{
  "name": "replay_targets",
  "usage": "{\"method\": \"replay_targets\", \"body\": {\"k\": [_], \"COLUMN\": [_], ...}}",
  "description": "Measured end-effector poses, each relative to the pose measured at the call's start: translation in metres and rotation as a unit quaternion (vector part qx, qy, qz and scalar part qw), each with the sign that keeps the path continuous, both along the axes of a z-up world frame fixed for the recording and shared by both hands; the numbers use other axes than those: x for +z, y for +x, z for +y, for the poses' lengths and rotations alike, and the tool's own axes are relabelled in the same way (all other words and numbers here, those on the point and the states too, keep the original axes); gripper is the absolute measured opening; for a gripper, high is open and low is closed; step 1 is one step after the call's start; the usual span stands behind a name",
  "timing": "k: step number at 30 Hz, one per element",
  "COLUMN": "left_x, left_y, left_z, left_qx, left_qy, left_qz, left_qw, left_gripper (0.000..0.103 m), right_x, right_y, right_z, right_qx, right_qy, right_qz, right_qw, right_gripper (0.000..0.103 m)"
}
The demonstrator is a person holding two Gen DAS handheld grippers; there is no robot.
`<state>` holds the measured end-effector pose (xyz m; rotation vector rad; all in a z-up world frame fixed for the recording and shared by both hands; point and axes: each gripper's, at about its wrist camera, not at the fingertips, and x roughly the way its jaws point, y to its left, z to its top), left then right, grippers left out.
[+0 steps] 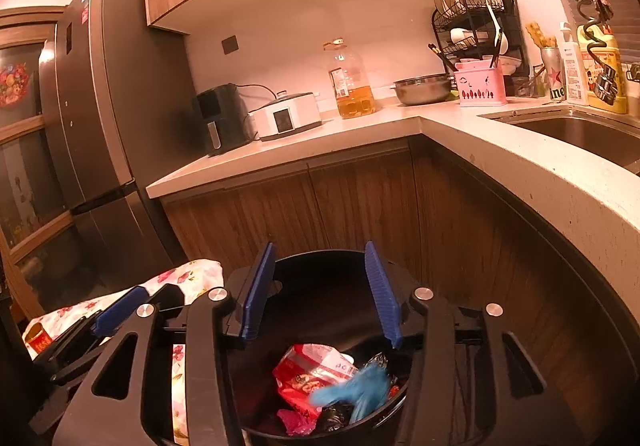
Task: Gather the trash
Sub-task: 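Open both grippers over the bin to drop the bag and glove, then move both open grippers back over the table of trash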
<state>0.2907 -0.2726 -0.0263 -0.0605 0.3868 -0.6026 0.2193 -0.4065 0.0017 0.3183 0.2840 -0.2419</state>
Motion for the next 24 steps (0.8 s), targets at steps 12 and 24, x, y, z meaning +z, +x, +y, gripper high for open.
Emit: {"method": "replay_targets", "body": {"k": [12, 24], "left_x": [0.007, -0.001], "left_y": [-0.032, -0.072], "left_z": [0.054, 0.161], "left_qx": [0.08, 0.208], "left_qy": [0.006, 0.027], "left_qz": [-0.025, -0.05], "left_qw": [0.9964, 0.9765], "left_gripper": [0.078, 0.086], "right_x": [0.002, 0.003], "right_y": [-0.008, -0.024], "right_z": [0.011, 0.059], "right_qx": [-0.002, 0.034], "right_qy": [-0.002, 0.005], "right_qz": [0.001, -0.016], "right_qw": [1.0, 0.999], "right_gripper": [0.07, 0.085]}}
